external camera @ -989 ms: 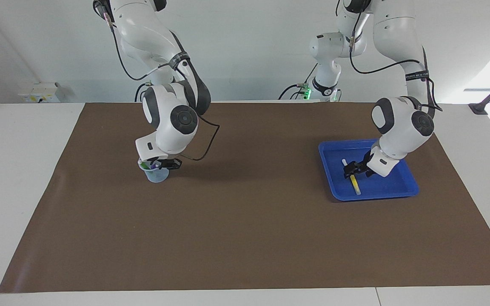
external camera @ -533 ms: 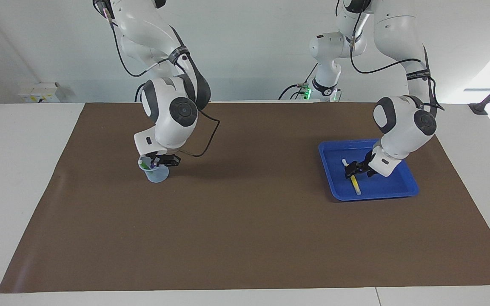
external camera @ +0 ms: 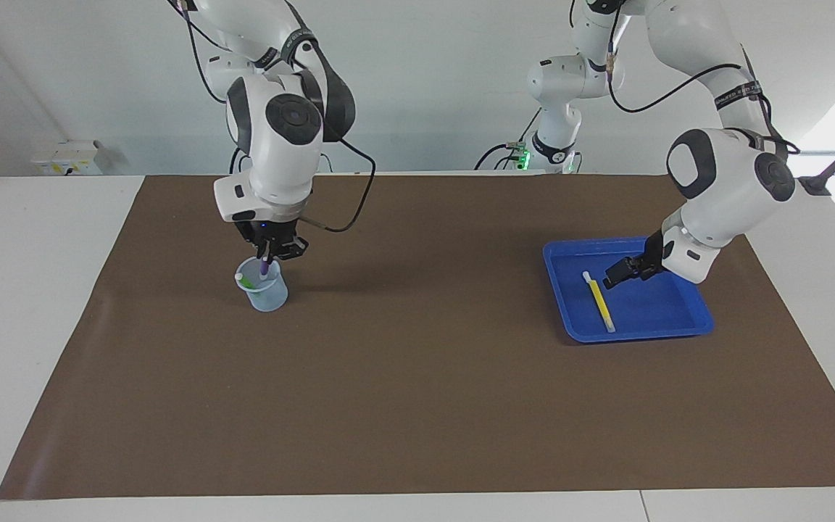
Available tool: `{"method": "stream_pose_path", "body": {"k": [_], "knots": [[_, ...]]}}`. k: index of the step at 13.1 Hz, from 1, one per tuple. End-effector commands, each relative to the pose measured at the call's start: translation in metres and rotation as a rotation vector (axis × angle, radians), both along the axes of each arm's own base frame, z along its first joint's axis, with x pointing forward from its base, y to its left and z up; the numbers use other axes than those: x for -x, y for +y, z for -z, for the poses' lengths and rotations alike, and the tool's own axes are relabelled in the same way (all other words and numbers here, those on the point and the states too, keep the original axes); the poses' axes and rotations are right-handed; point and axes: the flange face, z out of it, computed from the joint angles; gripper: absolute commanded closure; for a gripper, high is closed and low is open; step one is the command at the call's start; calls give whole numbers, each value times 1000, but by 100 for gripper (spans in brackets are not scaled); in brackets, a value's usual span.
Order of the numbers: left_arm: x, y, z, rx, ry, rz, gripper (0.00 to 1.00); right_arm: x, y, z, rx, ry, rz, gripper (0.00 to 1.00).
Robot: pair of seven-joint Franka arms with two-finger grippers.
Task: Right arm passes pens to left for tray arrangement
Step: 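Pull a purple pen from the cup and carry it toward the left gripper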
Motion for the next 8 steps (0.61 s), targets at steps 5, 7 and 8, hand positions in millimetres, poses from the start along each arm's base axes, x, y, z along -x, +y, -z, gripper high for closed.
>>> {"method": "stream_pose_path", "body": {"k": [5,7,8], "knots": [[34,-20,-73,39,34,-352,0,-21,47,-28,-461,5,534,100],[42,-26,-95,62,59,-544,0,-23,69,-38,-623,36,689,100],[45,-33,-104,71,72,-627,0,-27,76,-40,-699,50,769,100]]}}
